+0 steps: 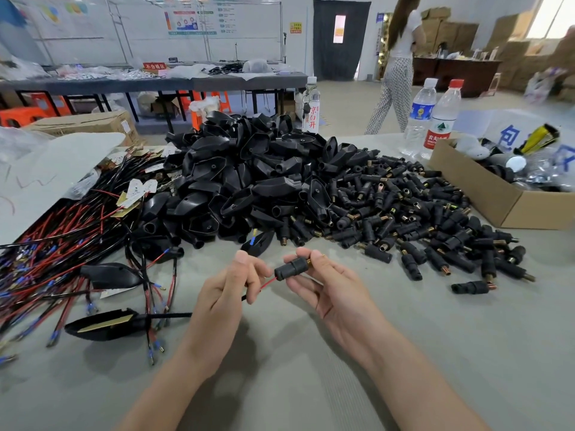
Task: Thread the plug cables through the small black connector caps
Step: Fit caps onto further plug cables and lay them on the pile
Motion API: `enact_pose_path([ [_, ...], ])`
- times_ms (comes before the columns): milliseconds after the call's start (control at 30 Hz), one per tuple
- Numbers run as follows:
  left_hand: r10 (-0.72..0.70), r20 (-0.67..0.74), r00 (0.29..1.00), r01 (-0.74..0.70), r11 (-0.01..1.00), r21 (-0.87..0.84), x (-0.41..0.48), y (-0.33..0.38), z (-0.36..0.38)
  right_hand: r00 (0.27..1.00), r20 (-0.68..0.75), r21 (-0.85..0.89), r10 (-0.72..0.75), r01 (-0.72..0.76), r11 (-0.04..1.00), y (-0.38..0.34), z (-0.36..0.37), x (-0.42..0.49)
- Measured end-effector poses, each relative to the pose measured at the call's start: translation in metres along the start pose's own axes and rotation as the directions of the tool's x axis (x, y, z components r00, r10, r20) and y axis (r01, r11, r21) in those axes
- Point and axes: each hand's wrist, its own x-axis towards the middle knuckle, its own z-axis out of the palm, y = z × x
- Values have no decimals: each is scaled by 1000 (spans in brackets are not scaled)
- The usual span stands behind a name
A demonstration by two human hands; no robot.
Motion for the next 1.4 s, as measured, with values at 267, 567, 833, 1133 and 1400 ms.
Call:
enact_pose_path([
  [267, -70, 4, 998, 70, 998, 10, 3, 5, -4, 996, -78, 145, 40, -28, 989, -5, -5, 4],
  [567, -60, 14, 998, 58, 993, 99, 2, 4, -1, 986, -70, 248, 149, -128, 960, -3, -5, 5],
  [833, -49, -3, 999, 49, 994, 101, 3, 1, 0, 986, -44, 241, 162, -147, 959, -3, -7, 5],
  [1133, -12, 20, 1000, 10, 993, 119, 3, 3, 3, 993, -20, 208, 114, -107, 972, -6, -5, 1],
  [1400, -46, 87, 995, 39, 996, 78, 3, -1, -1, 999, 10, 102, 40, -41, 994, -6, -2, -1],
])
